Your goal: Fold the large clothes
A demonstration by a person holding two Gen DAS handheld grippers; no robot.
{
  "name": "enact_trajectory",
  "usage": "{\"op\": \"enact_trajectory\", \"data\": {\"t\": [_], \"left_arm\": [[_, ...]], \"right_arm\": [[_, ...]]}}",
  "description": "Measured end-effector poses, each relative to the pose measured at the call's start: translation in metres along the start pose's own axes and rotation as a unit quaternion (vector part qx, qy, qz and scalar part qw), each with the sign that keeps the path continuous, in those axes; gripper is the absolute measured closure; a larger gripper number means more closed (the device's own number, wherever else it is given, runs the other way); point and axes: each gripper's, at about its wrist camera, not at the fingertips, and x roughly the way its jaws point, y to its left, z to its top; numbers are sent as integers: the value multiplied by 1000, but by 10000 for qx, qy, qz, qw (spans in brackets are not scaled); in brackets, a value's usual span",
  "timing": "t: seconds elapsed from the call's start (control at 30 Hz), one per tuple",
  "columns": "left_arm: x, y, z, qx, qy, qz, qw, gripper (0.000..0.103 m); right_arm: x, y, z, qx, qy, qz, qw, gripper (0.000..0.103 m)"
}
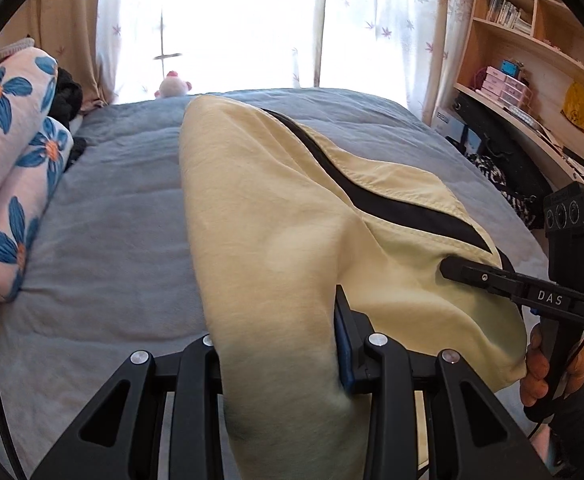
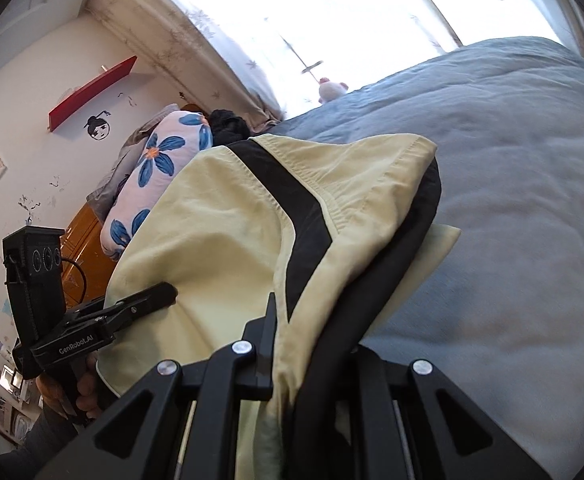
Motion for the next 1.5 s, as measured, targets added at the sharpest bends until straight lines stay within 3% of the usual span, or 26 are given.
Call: {"op": "enact_trajectory", "data": {"t": [0.3, 0.67, 0.97, 1.07, 1.17, 1.23, 1.3, 1.43, 1.5], "left_arm": [[44, 74, 58, 132, -147, 118, 9997, 72], [174, 145, 115, 108, 33, 27, 9999, 71], [293, 179, 108, 145, 419, -52, 9990, 69], [331, 196, 91, -38, 596, 57, 9982, 59], [335, 211, 74, -336, 329, -112, 9988, 47], [331, 214, 70, -314, 244, 37, 9992, 34], [325, 215, 68, -294, 243, 137, 9992, 33], [294, 213, 70, -266, 95, 599, 9978, 33], [275, 214, 75, -356, -86, 809, 9960, 39]], "right_arm": [[84, 6, 58, 16, -78, -2, 10000, 92], [197, -47, 112, 285, -168, -217, 9992, 92], [279, -120, 107, 639, -80, -406, 9971, 92], [303, -142, 93, 823, 76, -692, 9942, 86], [306, -147, 90, 809, 181, -730, 9939, 80], [302, -142, 93, 632, 274, -833, 9941, 74], [294, -137, 96, 471, 357, -1051, 9927, 66], [267, -129, 103, 365, 234, -1246, 9913, 66], [250, -122, 105, 199, -4, -1384, 9902, 66]]}}
